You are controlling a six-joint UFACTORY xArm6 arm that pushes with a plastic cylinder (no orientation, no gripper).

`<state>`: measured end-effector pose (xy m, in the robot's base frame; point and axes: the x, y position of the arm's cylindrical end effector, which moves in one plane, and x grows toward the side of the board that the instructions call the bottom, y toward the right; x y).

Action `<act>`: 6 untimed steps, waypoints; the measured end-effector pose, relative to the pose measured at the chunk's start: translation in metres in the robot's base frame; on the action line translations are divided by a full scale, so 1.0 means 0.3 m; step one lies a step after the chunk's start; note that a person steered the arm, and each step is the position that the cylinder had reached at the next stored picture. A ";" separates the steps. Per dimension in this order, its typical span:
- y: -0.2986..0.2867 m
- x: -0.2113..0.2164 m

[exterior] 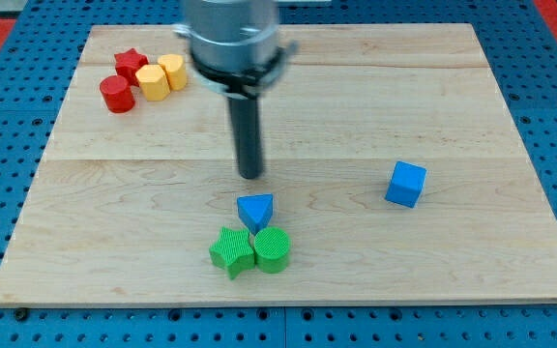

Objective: Move the blue cube towards the blue triangle

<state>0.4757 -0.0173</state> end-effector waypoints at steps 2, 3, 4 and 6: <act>0.000 0.160; 0.107 -0.014; 0.136 -0.193; 0.416 -0.377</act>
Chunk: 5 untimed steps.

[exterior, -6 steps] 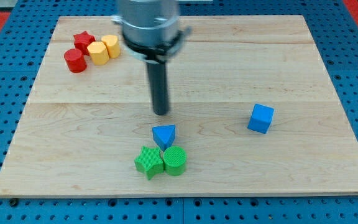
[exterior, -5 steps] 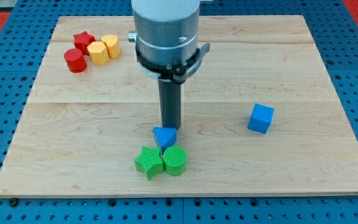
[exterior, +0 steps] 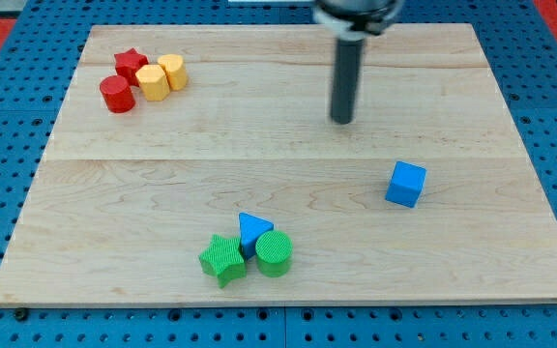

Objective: Move the blue cube towards the blue triangle

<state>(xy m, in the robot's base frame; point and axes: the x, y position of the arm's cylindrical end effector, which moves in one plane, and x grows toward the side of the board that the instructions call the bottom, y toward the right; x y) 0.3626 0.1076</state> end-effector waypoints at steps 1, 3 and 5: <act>0.308 -0.046; 0.349 0.399; -0.150 0.513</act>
